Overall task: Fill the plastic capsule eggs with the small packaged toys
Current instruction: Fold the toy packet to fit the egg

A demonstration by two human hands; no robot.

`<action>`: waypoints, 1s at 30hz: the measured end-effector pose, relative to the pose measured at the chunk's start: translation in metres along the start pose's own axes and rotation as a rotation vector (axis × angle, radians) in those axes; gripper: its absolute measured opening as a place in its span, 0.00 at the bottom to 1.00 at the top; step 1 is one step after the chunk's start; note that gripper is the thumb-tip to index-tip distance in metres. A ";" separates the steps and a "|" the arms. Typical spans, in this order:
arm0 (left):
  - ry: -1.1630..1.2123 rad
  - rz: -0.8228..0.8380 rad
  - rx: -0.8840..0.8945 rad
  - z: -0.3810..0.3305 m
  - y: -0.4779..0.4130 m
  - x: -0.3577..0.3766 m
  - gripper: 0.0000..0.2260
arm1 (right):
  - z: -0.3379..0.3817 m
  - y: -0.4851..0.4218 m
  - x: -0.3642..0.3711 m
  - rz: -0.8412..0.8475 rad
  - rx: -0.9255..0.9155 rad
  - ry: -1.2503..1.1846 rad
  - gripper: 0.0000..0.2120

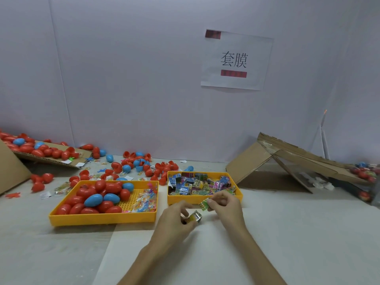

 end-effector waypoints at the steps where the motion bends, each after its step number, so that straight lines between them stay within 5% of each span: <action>1: 0.038 0.008 -0.014 -0.001 0.000 -0.001 0.14 | 0.004 0.000 0.004 0.031 -0.004 -0.067 0.05; 8: 0.418 0.171 -0.065 -0.009 0.001 -0.010 0.07 | 0.026 0.012 0.038 0.328 -0.096 -0.260 0.07; 19: 0.597 0.061 -0.204 0.007 -0.005 -0.021 0.05 | 0.028 0.010 0.037 0.272 -0.044 -0.318 0.09; 30: 0.580 0.029 -0.142 0.001 -0.002 -0.025 0.06 | 0.025 0.015 0.043 0.399 -0.034 -0.288 0.04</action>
Point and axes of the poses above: each hand's wrist, its own y-axis away from the middle knuckle, its own x-axis out of the palm, z = x × y, the point moved 8 cm from there along -y, towards the middle knuckle, and after that the axes turned 14 degrees about -x, right-handed, at the moved point
